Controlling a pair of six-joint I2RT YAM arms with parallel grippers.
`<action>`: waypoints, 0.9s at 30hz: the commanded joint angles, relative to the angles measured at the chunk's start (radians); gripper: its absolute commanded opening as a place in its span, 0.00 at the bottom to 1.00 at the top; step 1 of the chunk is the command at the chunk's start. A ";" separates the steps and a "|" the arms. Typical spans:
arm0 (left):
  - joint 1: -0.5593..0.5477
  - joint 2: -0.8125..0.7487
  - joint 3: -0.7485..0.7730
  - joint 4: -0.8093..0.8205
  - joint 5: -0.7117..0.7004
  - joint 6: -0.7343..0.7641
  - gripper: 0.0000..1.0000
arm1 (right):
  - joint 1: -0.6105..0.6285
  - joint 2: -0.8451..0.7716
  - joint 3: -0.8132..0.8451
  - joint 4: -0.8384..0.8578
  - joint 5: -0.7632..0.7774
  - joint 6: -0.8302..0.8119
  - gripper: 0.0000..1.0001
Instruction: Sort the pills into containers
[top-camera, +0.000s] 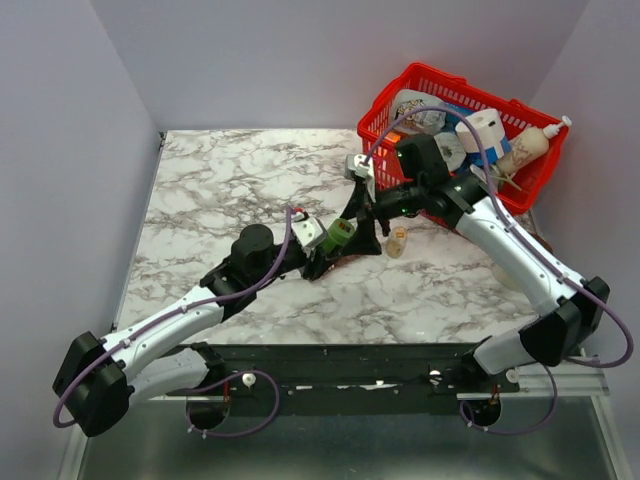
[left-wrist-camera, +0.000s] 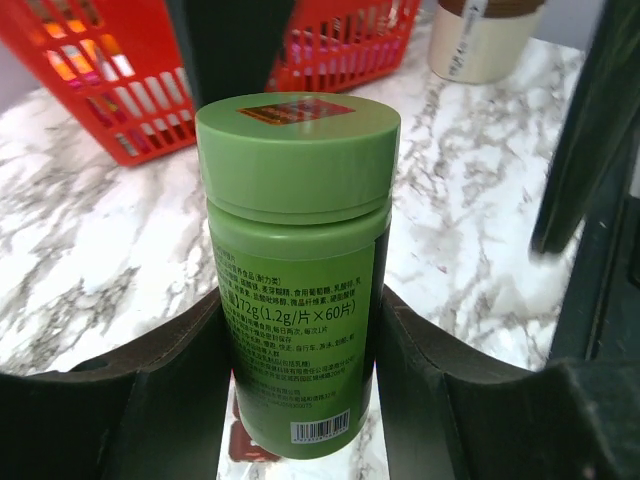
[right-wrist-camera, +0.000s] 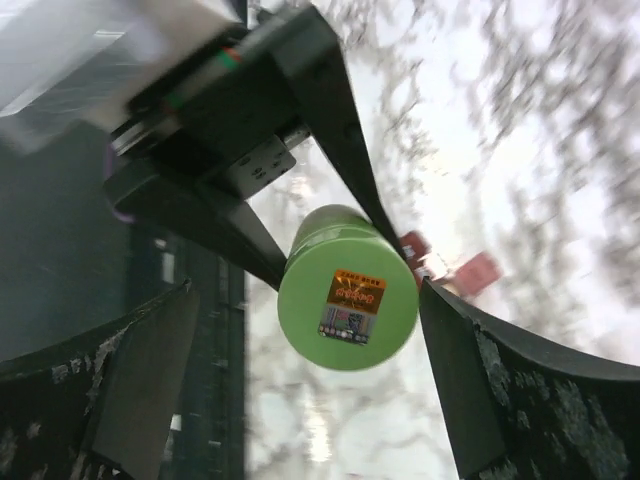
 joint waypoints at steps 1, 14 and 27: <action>0.037 -0.031 0.027 -0.089 0.331 0.047 0.00 | -0.015 -0.120 -0.022 -0.176 -0.065 -0.601 1.00; 0.077 0.047 0.121 -0.146 0.709 0.006 0.00 | 0.039 -0.032 0.029 -0.531 -0.215 -1.097 0.97; 0.083 0.085 0.138 -0.154 0.677 -0.006 0.00 | 0.064 -0.083 -0.035 -0.393 -0.200 -0.931 0.77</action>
